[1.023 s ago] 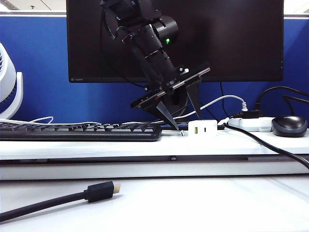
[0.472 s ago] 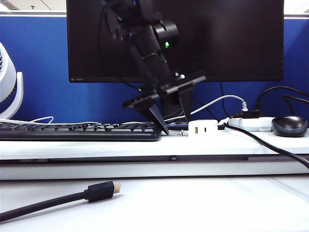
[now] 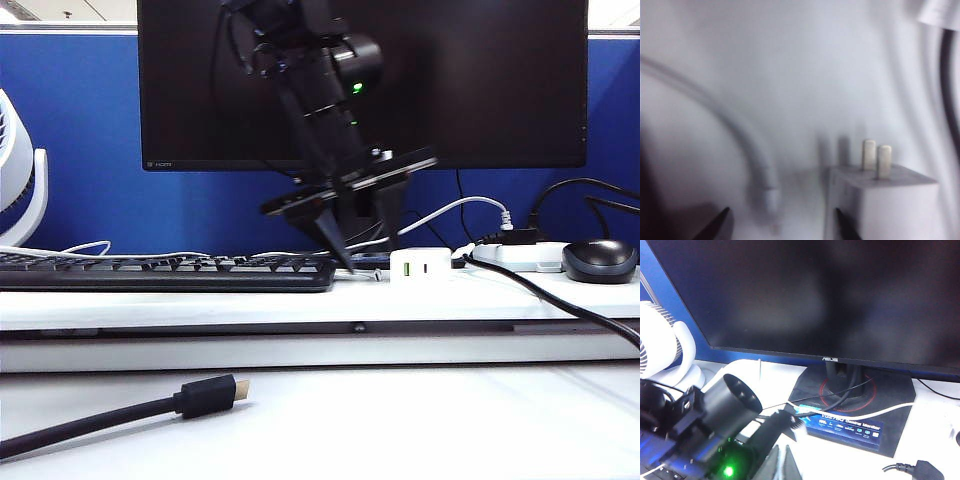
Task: Pick up the Type-C charging cable and the charging base, insert one end of the Type-C charger into the corresponding slot on the base, and finally place the plugged-in charger back on the table.
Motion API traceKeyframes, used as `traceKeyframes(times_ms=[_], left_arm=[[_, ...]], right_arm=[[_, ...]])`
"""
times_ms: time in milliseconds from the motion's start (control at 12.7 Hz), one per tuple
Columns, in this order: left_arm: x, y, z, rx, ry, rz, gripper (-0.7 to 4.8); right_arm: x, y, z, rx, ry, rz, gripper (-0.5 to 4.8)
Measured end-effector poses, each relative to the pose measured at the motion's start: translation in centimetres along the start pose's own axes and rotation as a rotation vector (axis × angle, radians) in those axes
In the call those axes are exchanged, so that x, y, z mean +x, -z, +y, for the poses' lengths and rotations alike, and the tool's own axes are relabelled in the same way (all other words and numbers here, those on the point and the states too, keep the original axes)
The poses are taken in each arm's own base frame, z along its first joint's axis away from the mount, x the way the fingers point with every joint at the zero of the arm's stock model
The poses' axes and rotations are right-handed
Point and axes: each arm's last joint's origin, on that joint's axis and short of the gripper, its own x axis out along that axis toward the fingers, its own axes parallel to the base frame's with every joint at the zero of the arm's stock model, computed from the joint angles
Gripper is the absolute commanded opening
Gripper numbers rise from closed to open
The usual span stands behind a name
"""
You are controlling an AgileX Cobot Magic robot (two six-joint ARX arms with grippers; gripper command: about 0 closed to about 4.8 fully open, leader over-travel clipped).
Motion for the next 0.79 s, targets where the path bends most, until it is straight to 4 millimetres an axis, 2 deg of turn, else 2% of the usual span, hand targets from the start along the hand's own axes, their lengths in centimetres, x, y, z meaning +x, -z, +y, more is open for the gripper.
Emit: traceKeyframes(times_ms=[157,708,787], left_arm=[[0.17,0.15,-0.72,0.015,0.019,-0.005,2.41],[0.56,0.07,-0.38,0.012,-0.033,-0.020,2.41],[0.56,0.07,-0.38,0.012,-0.033,-0.020,1.72]], right_arm=[[0.00,0.00,0.00,0.000,0.000,0.000,-0.01],[-0.08,-0.03,0.04,-0.001,-0.001,-0.002,-0.01],[-0.08,-0.03,0.04,-0.001,-0.001,-0.002,-0.01]])
